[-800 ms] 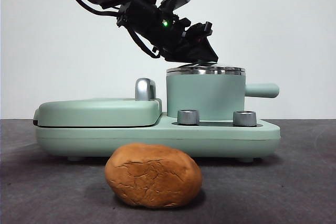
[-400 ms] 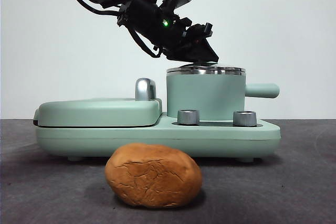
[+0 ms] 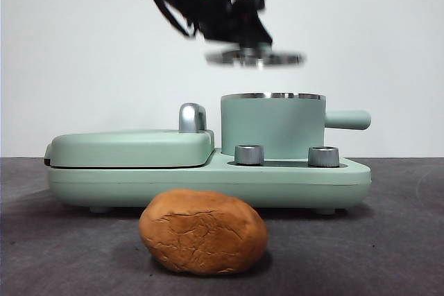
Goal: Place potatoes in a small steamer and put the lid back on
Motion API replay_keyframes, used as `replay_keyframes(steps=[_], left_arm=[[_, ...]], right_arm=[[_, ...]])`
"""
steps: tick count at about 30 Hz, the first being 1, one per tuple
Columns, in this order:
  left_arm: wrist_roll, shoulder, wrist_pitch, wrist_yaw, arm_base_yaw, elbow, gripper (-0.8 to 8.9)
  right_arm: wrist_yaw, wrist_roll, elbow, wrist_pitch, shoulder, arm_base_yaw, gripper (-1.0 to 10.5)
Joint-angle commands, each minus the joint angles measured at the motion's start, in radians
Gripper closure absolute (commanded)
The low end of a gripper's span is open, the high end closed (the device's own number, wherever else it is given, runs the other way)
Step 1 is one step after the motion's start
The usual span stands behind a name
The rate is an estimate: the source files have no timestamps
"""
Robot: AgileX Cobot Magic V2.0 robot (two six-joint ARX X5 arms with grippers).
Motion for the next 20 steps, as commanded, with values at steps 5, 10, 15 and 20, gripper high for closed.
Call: replay_keyframes(steps=[5,10,15,20], left_arm=[[-0.007,-0.147,-0.089,0.007,-0.009,0.027,8.07],[-0.037,-0.270,-0.230,-0.022,0.004,0.026,8.01],[-0.073,-0.376,-0.318,-0.022,0.029,0.024,8.01],[-0.075,-0.478,-0.396,-0.026,0.074,-0.041,8.00]], right_arm=[[0.000,0.016,0.018,0.009,0.006,0.003,6.0],[-0.001,0.037,0.018,0.010,0.006,0.008,6.0],[-0.001,0.037,0.018,0.010,0.005,0.028,6.0],[-0.001,0.037,0.018,0.009,0.006,0.068,6.0]])
